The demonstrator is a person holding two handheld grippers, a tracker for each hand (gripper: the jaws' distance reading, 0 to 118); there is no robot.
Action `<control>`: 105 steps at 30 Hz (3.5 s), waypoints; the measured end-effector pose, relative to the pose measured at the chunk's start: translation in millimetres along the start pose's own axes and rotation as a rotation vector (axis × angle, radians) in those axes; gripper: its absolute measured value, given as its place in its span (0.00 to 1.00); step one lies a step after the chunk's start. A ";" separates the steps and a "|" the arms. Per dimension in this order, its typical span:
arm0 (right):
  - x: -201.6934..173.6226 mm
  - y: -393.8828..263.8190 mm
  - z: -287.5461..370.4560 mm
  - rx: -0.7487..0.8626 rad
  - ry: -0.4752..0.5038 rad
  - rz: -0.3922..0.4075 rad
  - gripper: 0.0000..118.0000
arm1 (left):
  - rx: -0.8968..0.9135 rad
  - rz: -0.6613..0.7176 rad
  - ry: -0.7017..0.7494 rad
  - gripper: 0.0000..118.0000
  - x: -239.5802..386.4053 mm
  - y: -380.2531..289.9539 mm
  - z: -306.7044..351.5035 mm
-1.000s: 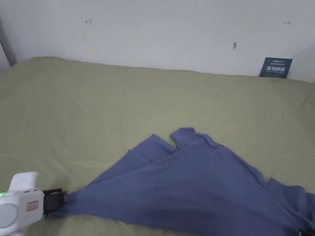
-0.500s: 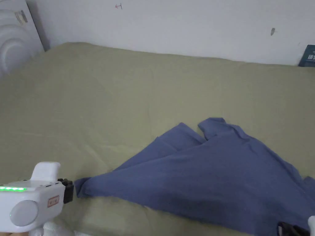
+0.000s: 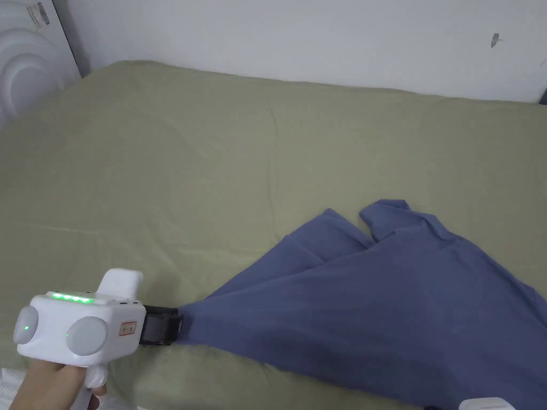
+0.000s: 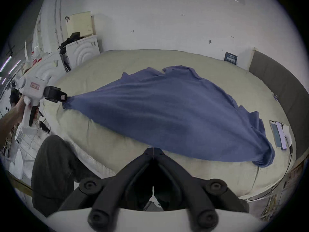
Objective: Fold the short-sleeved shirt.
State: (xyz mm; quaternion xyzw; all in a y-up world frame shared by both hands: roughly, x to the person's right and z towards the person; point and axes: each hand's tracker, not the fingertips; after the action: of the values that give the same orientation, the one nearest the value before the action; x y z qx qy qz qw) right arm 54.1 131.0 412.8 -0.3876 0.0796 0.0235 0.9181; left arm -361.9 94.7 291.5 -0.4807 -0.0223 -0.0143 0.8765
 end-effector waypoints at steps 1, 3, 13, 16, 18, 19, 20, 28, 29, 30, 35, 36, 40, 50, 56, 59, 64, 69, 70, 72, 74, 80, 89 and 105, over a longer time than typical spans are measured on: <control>1.8 0.3 -2.4 -0.008 -0.003 -0.003 0.00 | -0.016 -0.004 -0.004 0.92 1.9 2.3 -3.0; 9.4 1.5 -5.0 -0.021 -0.008 -0.018 0.00 | -0.034 -0.010 -0.042 0.49 2.1 1.7 -5.6; 46.8 58.3 -36.6 -0.002 -0.042 -0.085 0.00 | -0.031 0.019 -0.073 0.01 12.9 -5.4 4.3; 78.5 98.4 -65.8 0.014 -0.097 -0.046 0.00 | -0.027 0.046 -0.068 0.01 11.7 -7.8 0.7; 98.5 129.9 -92.6 0.009 -0.113 -0.033 0.00 | -0.028 0.053 -0.067 0.01 14.3 -5.2 1.4; 119.0 143.0 -108.0 0.002 -0.122 -0.032 0.00 | -0.029 0.051 -0.064 0.01 14.5 -6.0 0.1; 132.4 157.7 -122.9 -0.001 -0.126 -0.035 0.00 | -0.030 0.053 -0.061 0.01 14.9 -6.3 -0.3; 182.8 228.0 -225.1 -0.090 -0.147 0.048 0.01 | -0.046 0.056 -0.046 0.01 19.9 -1.2 1.3; 185.3 230.7 -233.3 -0.095 -0.151 0.051 0.09 | -0.046 0.060 -0.044 0.01 20.5 -0.5 0.8; 188.0 233.6 -242.6 -0.134 -0.169 0.072 0.47 | -0.047 0.060 -0.040 0.01 21.3 -0.5 0.0; 188.9 227.0 -268.1 -0.249 -0.224 0.178 0.91 | -0.049 0.055 -0.031 0.01 24.1 -0.8 -0.6; 188.1 223.7 -271.7 -0.264 -0.215 0.201 0.94 | -0.050 0.055 -0.031 0.01 24.5 -1.2 -1.3; 189.5 229.1 -261.2 -0.257 -0.163 0.116 0.56 | -0.057 0.059 -0.027 0.02 25.4 0.2 -3.4; 167.7 251.6 -134.9 -0.079 -0.102 0.138 0.00 | 0.002 0.060 0.014 0.02 35.2 8.9 21.3; 173.8 295.2 13.7 0.176 -0.191 0.153 0.00 | 0.229 0.096 -0.063 0.02 47.8 62.9 99.8; 180.1 317.5 86.2 0.305 -0.233 0.122 0.00 | 0.334 0.052 -0.096 0.02 63.0 106.0 140.1; 194.5 352.3 173.4 0.427 -0.357 0.115 0.00 | 0.509 0.044 -0.087 0.01 89.6 194.4 195.5; 212.0 379.0 220.2 0.501 -0.406 0.032 0.00 | 0.553 0.027 -0.056 0.01 113.5 271.9 237.3; 213.7 383.7 224.0 0.508 -0.409 0.024 0.00 | 0.569 0.019 -0.022 0.01 117.9 283.5 242.3; 217.7 394.3 227.7 0.523 -0.410 0.007 0.00 | 0.590 -0.007 0.036 0.01 126.4 305.3 251.4; 218.4 408.6 226.8 0.529 -0.419 0.003 0.00 | 0.595 -0.017 0.072 0.01 132.4 325.1 257.3; 220.7 458.6 211.8 0.573 -0.474 0.054 0.00 | 0.625 -0.056 0.166 0.01 144.0 384.5 271.8; 247.2 546.8 163.5 0.584 -0.497 0.006 0.00 | 0.656 -0.055 0.216 0.01 156.7 465.3 253.7; 277.4 603.4 49.7 0.565 -0.543 -0.010 0.00 | 0.652 -0.051 0.283 0.01 179.3 540.5 118.1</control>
State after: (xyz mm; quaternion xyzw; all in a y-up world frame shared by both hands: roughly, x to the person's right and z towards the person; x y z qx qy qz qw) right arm 270.8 582.8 -25.8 -0.0996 -0.1648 0.0981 0.9764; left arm -160.7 484.2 -90.8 -0.1681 0.0840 -0.0946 0.9776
